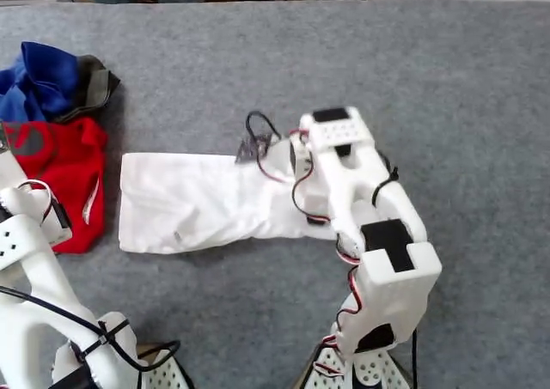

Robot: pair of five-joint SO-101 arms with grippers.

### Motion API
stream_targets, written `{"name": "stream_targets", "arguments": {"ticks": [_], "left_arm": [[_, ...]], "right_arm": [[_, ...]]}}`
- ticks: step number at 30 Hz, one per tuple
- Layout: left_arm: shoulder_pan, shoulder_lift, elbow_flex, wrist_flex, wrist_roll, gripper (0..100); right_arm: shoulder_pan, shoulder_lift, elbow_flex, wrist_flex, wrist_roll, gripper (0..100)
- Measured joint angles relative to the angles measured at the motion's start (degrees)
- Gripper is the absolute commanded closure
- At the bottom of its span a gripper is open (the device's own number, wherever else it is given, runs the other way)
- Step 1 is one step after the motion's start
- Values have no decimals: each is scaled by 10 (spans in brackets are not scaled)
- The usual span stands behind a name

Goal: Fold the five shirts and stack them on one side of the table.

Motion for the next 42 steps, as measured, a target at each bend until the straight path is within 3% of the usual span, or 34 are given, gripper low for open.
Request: {"name": "stream_targets", "arguments": {"ticks": [9, 18, 24, 33, 42], "left_arm": [[0, 0, 0, 0, 0, 891], [0, 0, -33, 0, 0, 891], [8, 0, -55, 3, 1, 891], [68, 4, -76, 12, 39, 887], [193, 19, -131, 22, 89, 800]], "right_arm": [[9, -57, 91, -47, -5, 984], [11, -244, 91, 38, -5, 984], [-17, -231, 104, -29, -61, 984], [-69, -58, 101, -100, -121, 984], [-69, -142, 100, -56, -121, 984]]}}
